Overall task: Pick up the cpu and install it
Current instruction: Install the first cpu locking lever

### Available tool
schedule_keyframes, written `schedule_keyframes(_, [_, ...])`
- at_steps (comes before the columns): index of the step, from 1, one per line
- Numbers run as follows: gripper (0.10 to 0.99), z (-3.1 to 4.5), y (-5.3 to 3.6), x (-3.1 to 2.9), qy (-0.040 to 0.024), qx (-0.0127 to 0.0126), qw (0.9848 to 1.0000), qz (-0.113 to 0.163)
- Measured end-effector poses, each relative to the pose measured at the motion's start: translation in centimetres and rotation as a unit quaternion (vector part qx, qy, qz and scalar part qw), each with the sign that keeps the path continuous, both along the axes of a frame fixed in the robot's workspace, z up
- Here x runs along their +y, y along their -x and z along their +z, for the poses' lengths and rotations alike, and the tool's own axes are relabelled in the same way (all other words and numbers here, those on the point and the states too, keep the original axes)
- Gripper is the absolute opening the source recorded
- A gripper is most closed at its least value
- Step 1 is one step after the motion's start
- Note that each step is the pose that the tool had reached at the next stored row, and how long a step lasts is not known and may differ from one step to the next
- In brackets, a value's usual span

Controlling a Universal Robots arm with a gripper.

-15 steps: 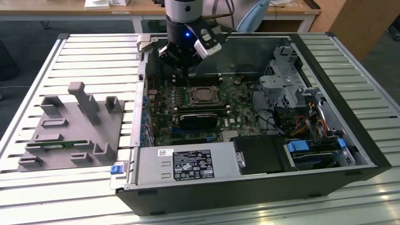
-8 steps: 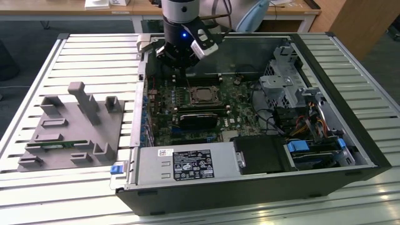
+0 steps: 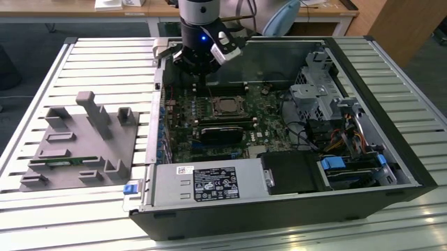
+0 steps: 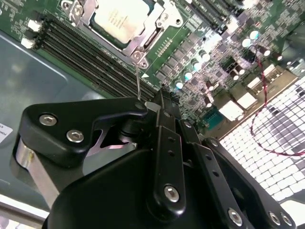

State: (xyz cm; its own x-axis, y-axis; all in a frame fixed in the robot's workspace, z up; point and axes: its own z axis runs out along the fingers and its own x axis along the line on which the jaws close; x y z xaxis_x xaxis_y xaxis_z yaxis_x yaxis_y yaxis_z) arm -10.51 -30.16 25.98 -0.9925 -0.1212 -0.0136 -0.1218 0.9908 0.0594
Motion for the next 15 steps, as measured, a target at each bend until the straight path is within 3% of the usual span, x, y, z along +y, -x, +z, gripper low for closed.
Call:
schedule_keyframes(8, [0.106,-0.19,-0.16,0.52,0.0000,0.0000,1.0000,0.000])
schedule_keyframes(15, [0.106,-0.19,-0.40,0.52,0.0000,0.0001,1.0000,0.000])
